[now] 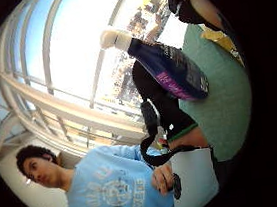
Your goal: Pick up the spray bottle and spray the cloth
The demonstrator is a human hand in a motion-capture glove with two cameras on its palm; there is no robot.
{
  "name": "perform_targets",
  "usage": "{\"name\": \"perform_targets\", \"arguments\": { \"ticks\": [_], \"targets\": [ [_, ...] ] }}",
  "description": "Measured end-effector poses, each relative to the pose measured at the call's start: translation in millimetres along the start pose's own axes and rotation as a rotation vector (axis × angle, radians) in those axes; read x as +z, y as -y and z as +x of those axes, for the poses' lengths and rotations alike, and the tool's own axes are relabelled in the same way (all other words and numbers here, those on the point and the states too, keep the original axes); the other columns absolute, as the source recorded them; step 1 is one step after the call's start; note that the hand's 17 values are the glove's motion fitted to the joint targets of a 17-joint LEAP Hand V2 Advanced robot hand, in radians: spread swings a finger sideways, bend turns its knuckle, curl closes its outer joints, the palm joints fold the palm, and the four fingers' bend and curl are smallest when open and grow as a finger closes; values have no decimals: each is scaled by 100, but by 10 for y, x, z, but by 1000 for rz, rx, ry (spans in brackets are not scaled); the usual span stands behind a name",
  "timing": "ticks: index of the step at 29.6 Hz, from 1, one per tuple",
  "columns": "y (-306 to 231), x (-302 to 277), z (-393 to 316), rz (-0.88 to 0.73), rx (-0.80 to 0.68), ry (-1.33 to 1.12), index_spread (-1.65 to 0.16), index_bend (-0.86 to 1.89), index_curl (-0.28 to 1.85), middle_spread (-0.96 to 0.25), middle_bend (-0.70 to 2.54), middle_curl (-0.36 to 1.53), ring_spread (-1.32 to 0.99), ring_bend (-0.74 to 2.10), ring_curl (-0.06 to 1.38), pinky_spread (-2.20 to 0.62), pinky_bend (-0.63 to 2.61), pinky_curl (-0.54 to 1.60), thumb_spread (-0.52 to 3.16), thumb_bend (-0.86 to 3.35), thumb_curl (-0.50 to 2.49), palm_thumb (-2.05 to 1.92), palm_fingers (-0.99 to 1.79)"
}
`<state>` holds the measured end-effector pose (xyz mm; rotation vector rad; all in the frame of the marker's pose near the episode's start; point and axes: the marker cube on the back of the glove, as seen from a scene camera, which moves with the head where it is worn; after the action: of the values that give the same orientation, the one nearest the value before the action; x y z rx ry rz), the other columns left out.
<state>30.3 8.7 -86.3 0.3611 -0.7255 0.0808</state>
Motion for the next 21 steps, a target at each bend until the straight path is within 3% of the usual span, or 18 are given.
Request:
{"name": "perform_targets", "arguments": {
  "ticks": [12,21],
  "targets": [
    [-1151,-616,233,-3,35,-336,-33,15,31,-10,19,43,-3,23,34,23,20,36,105,-3,44,68,76],
    [-1466,-646,394,-3,79,-349,-33,18,33,-9,21,43,-2,17,32,23,18,35,105,-2,41,68,76]
  ]
}}
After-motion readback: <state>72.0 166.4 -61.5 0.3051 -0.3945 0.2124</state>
